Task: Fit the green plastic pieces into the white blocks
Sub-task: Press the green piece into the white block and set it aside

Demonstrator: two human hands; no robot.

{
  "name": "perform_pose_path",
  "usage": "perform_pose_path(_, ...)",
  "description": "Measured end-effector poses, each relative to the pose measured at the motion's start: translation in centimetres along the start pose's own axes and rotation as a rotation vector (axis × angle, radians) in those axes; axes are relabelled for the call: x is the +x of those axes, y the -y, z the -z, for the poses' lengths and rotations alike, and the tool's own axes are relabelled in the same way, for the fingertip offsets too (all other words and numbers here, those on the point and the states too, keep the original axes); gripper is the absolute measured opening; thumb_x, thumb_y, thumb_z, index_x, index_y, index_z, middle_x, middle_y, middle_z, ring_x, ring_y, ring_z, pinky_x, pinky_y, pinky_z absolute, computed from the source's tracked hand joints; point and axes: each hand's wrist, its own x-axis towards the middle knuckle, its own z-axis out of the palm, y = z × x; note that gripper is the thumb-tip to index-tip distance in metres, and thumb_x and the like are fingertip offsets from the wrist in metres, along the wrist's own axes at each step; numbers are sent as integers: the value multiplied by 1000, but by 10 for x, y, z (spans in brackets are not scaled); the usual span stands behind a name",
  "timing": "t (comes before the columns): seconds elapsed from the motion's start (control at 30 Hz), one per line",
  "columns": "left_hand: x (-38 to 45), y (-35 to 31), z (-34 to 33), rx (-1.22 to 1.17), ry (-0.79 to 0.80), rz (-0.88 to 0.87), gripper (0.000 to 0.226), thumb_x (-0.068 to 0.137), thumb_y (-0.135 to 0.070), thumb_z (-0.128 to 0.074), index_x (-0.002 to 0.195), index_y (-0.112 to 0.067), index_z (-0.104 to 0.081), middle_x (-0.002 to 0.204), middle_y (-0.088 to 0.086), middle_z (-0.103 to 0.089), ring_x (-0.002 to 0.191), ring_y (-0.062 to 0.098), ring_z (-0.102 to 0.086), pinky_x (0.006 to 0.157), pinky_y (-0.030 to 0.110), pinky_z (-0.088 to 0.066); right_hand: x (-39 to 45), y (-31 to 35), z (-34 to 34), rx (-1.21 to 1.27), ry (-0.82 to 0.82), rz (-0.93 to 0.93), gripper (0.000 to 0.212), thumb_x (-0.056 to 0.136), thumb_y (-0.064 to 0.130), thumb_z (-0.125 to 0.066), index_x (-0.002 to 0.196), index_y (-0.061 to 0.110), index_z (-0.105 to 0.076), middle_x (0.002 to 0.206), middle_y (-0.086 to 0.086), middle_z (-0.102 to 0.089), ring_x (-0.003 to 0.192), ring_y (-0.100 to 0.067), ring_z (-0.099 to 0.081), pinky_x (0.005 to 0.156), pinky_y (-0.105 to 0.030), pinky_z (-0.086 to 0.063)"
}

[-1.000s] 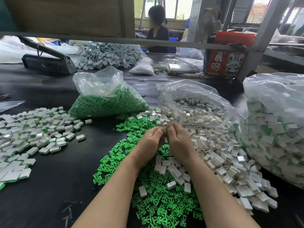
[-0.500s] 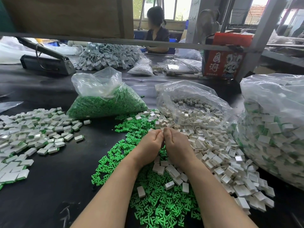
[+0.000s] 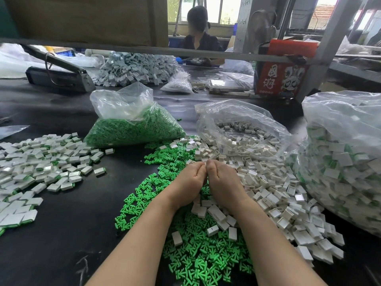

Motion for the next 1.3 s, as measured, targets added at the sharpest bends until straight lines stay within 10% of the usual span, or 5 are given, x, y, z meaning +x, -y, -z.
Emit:
perform_pose_path(0.17,-3,2,3,-146,11,49,24,98,-34,-41,98,-27,-64,100,3,-70,98,17,-66,83,27,-53,0,1,1,99,12,-10,38,101,33,-31,67,31,-48,67,13,-54,62,1,-49,56,-15,-32)
perform_pose_path(0.3,-3,5,4,-475,14,131,28,95,-31,-46,107,-18,-68,95,-4,-74,95,8,-68,80,17,-51,2,5,3,527,26,-130,36,105,20,-37,80,7,-59,73,-8,-58,70,-24,-56,71,-50,-50)
perform_pose_path(0.73,-5,-1,5,-514,97,47,41,99,-24,-40,72,-33,-70,59,-17,-47,53,-1,-41,50,10,-38,4,5,9,707,73,-203,35,103,15,-42,70,13,-54,51,12,-46,49,-2,-41,52,-20,-36)
perform_pose_path(1.0,-4,-1,4,-478,81,67,27,105,-15,-36,103,-11,-62,77,-13,-72,76,-3,-66,68,10,-49,3,2,3,311,-52,-68,41,104,24,-41,68,11,-55,60,3,-53,56,-11,-46,58,-39,-42)
perform_pose_path(1.3,-3,0,7,-306,77,99,27,100,-28,-40,103,-22,-66,106,0,-73,107,12,-67,94,24,-51,1,0,-4,53,38,-5,45,95,48,-19,74,29,-54,73,6,-60,69,-9,-56,59,-29,-37)
